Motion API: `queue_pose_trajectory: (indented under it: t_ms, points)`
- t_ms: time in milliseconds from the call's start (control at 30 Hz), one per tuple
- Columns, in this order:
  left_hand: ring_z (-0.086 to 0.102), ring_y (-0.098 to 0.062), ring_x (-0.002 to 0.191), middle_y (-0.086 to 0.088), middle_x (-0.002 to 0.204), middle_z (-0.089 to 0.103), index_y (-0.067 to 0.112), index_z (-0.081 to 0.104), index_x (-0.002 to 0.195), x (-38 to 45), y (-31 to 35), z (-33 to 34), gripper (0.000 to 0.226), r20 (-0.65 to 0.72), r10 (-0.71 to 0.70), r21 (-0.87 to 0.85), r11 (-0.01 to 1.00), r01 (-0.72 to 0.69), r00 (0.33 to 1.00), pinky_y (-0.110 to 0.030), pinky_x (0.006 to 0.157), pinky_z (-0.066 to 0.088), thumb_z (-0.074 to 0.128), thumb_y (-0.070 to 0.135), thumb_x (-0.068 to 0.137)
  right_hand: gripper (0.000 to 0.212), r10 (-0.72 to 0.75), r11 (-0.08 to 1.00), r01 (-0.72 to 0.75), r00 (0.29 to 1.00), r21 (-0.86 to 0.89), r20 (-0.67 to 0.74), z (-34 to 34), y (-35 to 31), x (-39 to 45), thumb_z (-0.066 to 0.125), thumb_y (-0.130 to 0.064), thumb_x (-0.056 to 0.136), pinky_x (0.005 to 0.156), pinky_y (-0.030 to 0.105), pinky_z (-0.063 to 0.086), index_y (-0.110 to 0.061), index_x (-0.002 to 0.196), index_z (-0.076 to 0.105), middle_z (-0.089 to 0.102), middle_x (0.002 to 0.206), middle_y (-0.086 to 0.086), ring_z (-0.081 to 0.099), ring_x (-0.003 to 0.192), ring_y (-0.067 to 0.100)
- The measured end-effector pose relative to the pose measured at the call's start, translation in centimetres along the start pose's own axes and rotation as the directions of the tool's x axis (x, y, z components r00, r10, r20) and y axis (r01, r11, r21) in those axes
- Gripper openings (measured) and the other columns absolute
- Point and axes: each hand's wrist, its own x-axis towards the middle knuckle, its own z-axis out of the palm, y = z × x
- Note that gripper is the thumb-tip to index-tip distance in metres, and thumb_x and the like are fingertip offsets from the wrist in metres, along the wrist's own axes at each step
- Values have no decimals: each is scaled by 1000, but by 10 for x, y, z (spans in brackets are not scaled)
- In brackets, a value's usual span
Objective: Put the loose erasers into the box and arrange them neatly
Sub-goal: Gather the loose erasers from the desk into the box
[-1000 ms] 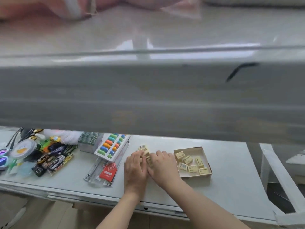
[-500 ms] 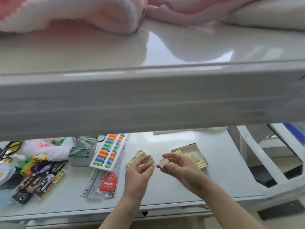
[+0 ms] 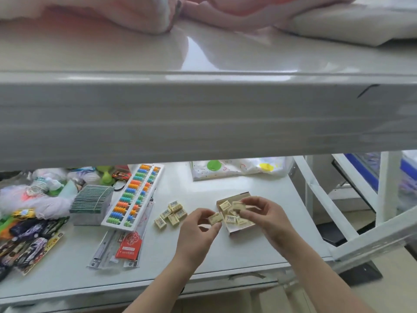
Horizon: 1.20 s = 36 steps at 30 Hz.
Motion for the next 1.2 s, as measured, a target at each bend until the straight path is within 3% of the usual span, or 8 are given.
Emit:
queue_pose_trajectory:
  t_ms: [133,233,367,567,700,867,1000,1200]
  points:
    - [60,-3,82,11,98,61,30,68,99,9,8,18,22,54,79,181,980,-87,995,-7,71,44,79,26,80,18,-58,953,18,991,-301,-124,-32,-9,21,79,-1,81,71,26,56,-12,96,75,80,86,11,74,77,19]
    - [53,-3,73,12,96,55,28,70,102,17,10,34,24,131,99,300,944,-134,986,-11,73,44,76,34,80,20,-202,808,152,979,-569,-25,-41,-4,44,81,-9,80,66,14,50,-24,91,74,77,91,-4,70,78,8]
    - [56,-6,92,13,101,52,29,70,101,24,6,50,25,237,84,466,864,-189,968,-20,86,47,72,40,79,16,-290,596,307,944,-742,157,-42,11,69,75,-20,85,72,3,39,-30,98,74,72,97,-18,63,87,0]
    - [55,3,87,16,103,56,36,68,92,34,5,42,14,363,42,562,787,-255,931,-11,86,45,69,45,81,11,-378,466,479,868,-744,322,-51,35,90,74,-21,84,80,17,48,-28,94,77,67,79,-18,58,89,3]
    - [57,-8,121,10,116,54,19,70,121,44,3,29,30,451,182,541,723,-430,874,9,81,28,65,24,92,7,-462,344,597,779,-724,423,-53,40,94,74,-31,80,76,11,45,-28,86,77,68,76,-22,57,89,3]
    - [61,-5,102,17,110,62,34,68,106,34,-5,23,27,360,168,722,572,-388,918,-28,93,50,56,45,85,9,-495,192,614,734,-765,465,-49,48,98,71,-33,79,74,8,42,-30,85,77,70,75,-19,55,84,2]
    - [64,-9,92,15,108,67,34,73,98,31,-10,24,15,293,175,759,555,-340,940,-27,81,52,67,43,87,10,-507,253,592,755,-765,417,-46,60,91,77,-24,83,73,5,42,-26,92,81,66,72,-22,59,87,3]
    - [69,-16,81,5,94,77,26,77,86,31,-17,33,11,278,211,768,537,-349,937,-30,74,59,68,20,86,18,-498,260,544,783,-798,372,-39,67,79,73,-16,85,70,7,41,-26,95,84,77,98,-11,65,90,6]
